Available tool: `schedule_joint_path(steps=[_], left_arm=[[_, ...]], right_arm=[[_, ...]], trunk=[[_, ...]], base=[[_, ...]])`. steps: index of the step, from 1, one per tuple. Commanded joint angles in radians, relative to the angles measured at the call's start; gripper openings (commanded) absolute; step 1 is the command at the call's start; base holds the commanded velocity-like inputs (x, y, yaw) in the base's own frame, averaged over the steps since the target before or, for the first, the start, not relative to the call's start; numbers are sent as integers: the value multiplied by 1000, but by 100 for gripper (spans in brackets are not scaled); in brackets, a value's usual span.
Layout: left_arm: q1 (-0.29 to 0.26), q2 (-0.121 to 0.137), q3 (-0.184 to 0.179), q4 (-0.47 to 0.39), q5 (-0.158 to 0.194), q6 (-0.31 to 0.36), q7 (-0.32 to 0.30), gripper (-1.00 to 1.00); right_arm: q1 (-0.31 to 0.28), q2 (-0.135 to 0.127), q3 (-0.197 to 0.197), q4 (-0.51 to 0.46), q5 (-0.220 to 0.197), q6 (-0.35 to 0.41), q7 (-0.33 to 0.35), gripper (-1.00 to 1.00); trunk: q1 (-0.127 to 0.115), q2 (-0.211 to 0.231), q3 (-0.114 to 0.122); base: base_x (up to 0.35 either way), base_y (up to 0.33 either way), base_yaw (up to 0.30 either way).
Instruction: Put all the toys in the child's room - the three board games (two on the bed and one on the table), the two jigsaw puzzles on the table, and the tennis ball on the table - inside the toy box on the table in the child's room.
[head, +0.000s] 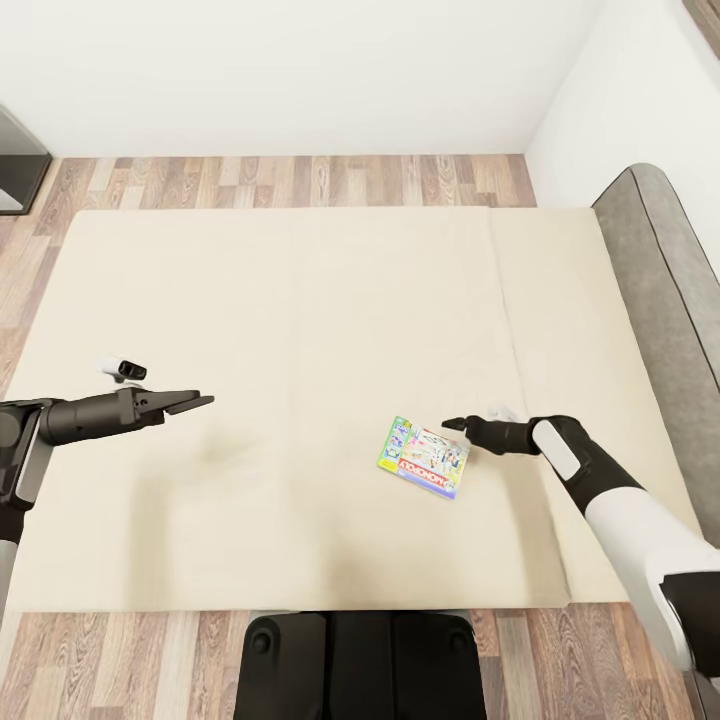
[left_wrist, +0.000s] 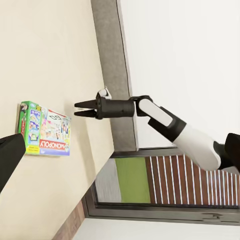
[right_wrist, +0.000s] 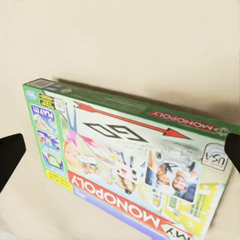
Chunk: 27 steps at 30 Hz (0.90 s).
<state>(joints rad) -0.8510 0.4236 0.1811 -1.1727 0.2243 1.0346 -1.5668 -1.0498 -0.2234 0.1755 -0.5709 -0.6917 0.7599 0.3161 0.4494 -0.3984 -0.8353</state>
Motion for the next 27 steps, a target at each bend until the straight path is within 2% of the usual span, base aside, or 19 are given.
schedule_joint_path(steps=[1,21,27], left_arm=[[0,0,0,0,0,11,-4,100],[-2,4,0,-1,-2,11,-4,100],[-5,25,1,-2,1,12,-4,100]], right_arm=[[-6,-1,4,1,3,5,4,100],[-18,-2,4,9,4,8,1,100],[-18,-3,4,9,4,7,-4,100]], trunk=[[1,-2,-2],[1,-2,-13],[1,-2,-18]], base=[[0,0,0],[0,0,0],[0,0,0]])
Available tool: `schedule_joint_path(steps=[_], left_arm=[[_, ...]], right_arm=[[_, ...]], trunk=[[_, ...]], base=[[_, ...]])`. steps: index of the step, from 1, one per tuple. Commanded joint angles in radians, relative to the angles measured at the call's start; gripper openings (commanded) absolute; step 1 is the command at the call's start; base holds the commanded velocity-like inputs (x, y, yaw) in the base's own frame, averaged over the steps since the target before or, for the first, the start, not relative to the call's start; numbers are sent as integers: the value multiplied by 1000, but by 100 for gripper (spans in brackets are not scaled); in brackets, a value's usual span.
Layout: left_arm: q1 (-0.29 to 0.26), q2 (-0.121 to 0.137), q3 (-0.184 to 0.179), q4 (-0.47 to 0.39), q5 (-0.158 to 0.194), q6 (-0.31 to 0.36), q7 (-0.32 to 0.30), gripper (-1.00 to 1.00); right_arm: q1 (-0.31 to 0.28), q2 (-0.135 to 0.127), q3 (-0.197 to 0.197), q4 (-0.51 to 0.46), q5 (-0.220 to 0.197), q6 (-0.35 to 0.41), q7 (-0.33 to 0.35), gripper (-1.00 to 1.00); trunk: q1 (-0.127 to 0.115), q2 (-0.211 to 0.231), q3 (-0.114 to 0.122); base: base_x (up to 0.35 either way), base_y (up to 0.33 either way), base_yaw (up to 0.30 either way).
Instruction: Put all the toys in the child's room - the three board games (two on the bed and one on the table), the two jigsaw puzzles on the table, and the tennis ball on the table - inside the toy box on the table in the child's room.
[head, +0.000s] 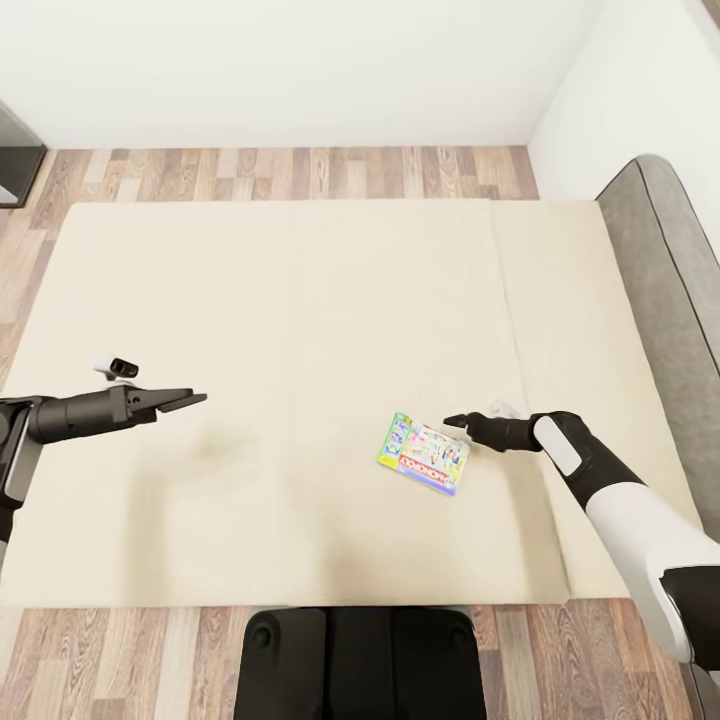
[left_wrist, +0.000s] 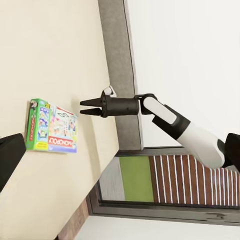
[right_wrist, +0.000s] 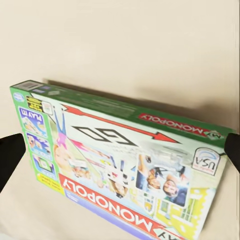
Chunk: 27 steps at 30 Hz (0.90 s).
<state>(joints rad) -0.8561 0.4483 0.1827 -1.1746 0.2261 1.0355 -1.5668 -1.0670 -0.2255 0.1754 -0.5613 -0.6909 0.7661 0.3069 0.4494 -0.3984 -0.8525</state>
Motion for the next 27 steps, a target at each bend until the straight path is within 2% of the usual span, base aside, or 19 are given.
schedule_joint_path(steps=[1,12,27], left_arm=[[-1,2,0,0,0,11,-4,100],[-1,7,0,0,1,11,-4,100],[-1,7,-1,0,2,11,-4,100]], right_arm=[[-1,-3,4,0,3,1,1,100],[-1,-34,4,-1,1,2,-42,100],[1,-26,4,-1,1,0,-45,100]], trunk=[[1,-2,-2],[1,-2,-14],[1,-2,-28]], base=[[0,0,0],[0,0,0],[0,0,0]])
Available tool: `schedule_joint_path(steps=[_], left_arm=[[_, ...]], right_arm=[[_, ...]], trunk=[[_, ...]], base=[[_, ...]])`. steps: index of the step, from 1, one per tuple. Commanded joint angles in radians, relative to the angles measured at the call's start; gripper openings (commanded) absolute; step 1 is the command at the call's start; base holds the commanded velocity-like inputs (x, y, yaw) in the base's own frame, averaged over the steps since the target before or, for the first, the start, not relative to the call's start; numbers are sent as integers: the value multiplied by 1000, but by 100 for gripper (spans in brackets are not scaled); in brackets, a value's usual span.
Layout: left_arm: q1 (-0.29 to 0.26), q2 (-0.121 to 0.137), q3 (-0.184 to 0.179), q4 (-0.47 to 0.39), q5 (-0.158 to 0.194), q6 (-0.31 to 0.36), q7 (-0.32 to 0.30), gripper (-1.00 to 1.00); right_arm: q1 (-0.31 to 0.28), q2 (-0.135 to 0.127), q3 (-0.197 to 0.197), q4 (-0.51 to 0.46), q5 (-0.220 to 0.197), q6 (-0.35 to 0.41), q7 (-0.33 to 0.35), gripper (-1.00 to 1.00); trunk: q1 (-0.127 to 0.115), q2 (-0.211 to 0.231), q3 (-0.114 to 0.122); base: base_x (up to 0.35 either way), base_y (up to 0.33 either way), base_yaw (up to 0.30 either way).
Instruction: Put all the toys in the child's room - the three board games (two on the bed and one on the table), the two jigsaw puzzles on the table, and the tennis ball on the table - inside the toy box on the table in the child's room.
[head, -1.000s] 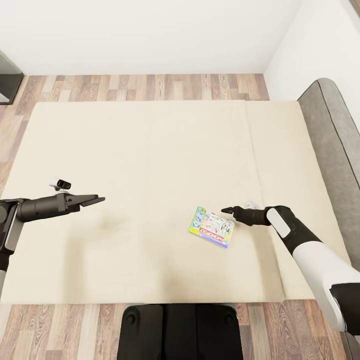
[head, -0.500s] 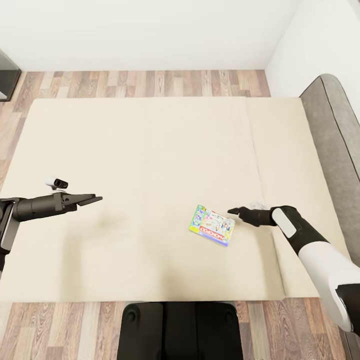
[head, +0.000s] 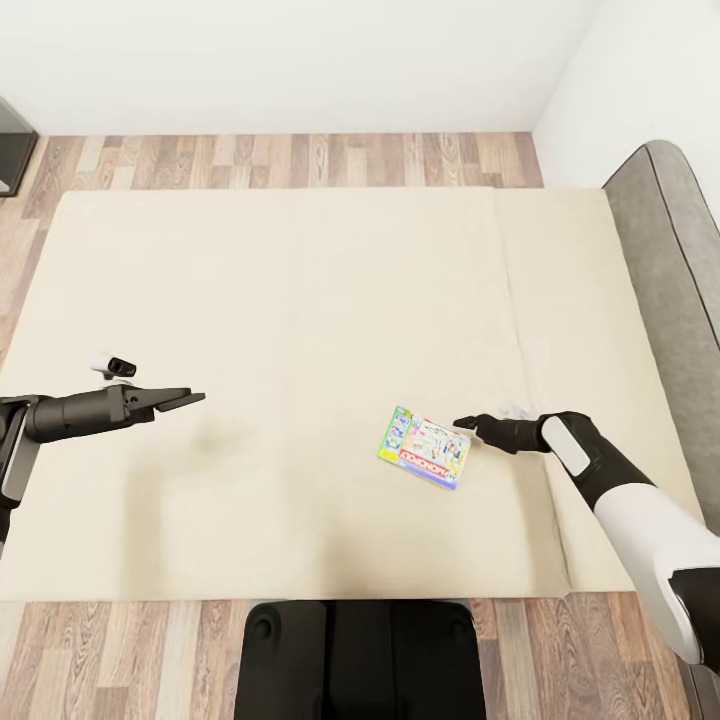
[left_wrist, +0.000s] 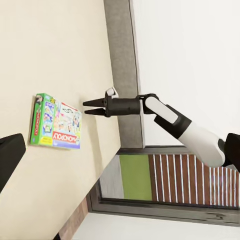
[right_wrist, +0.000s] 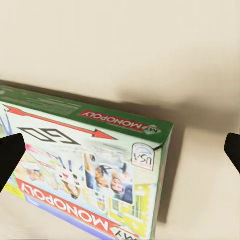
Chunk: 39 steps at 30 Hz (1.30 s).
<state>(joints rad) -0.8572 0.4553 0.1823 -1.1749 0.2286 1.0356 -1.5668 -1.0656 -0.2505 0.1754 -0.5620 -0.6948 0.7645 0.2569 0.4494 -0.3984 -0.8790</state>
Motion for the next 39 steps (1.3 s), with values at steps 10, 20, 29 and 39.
schedule_joint_path(steps=[10,20,29,39], left_arm=[[0,0,-1,0,-1,11,-4,100],[0,1,-1,0,0,11,-4,100],[0,1,-1,0,0,11,-4,100],[0,1,-1,0,0,11,-4,100]], right_arm=[[0,5,5,0,6,1,5,100],[1,7,6,0,5,-1,5,100],[1,7,6,0,4,-2,5,100],[1,7,6,1,4,-3,5,100]], trunk=[[1,-2,-2],[1,-2,-3],[1,-2,-5],[1,-2,-14]], base=[[0,0,2],[0,0,131],[0,0,73],[0,0,2]])
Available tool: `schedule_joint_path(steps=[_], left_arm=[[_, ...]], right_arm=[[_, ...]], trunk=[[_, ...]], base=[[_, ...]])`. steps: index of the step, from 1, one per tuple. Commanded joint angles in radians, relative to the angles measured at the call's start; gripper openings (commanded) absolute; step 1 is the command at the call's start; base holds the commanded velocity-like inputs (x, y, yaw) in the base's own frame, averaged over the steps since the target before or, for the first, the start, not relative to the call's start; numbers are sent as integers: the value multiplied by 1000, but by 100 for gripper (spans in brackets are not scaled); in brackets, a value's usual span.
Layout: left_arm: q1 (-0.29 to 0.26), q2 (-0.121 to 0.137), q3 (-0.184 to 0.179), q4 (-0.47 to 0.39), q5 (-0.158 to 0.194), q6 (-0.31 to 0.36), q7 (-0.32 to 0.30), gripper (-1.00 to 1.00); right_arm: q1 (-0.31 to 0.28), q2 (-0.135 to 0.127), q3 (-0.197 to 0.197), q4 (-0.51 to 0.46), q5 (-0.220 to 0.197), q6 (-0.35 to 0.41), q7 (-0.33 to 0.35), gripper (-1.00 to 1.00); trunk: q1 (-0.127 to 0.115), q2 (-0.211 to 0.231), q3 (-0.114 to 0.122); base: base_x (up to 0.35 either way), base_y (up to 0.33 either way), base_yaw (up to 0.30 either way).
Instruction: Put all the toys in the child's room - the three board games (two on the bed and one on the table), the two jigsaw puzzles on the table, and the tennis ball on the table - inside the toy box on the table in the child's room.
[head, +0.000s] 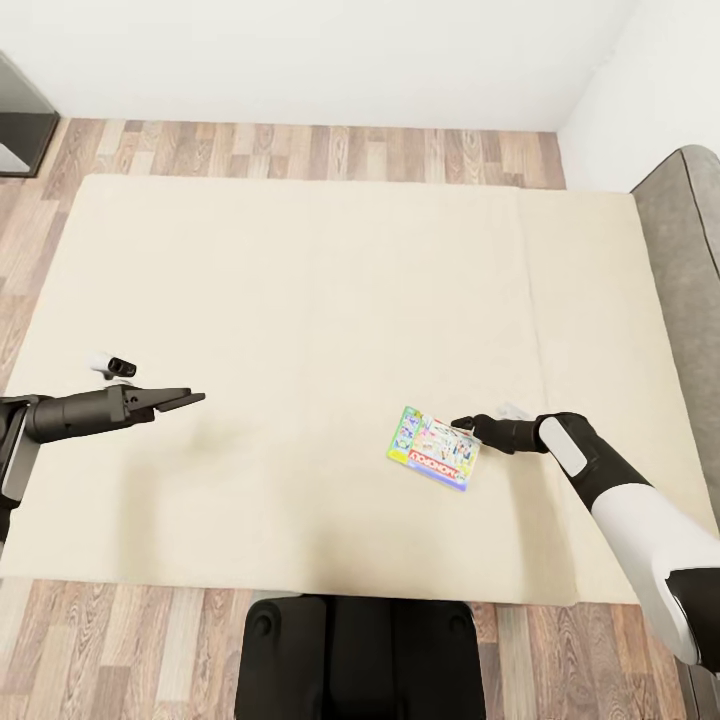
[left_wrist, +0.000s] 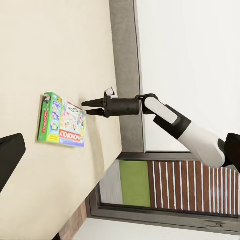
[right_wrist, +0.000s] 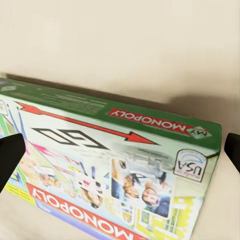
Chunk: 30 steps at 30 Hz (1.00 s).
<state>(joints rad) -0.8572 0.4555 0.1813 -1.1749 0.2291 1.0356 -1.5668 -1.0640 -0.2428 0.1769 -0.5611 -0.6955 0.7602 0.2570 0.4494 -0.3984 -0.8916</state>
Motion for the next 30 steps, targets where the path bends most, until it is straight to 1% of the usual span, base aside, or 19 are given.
schedule_joint_path(steps=[1,16,30], left_arm=[[0,0,0,0,-1,11,-4,100],[0,0,0,0,-1,11,-4,100],[0,0,0,0,-1,11,-4,100]], right_arm=[[-1,-1,4,0,4,1,5,100],[-1,-1,4,0,5,1,5,100],[-1,-1,4,0,5,-1,5,100]], trunk=[[1,-2,-2],[1,-2,-5],[1,-2,-17]], base=[[0,0,0],[0,0,0],[0,0,30]])
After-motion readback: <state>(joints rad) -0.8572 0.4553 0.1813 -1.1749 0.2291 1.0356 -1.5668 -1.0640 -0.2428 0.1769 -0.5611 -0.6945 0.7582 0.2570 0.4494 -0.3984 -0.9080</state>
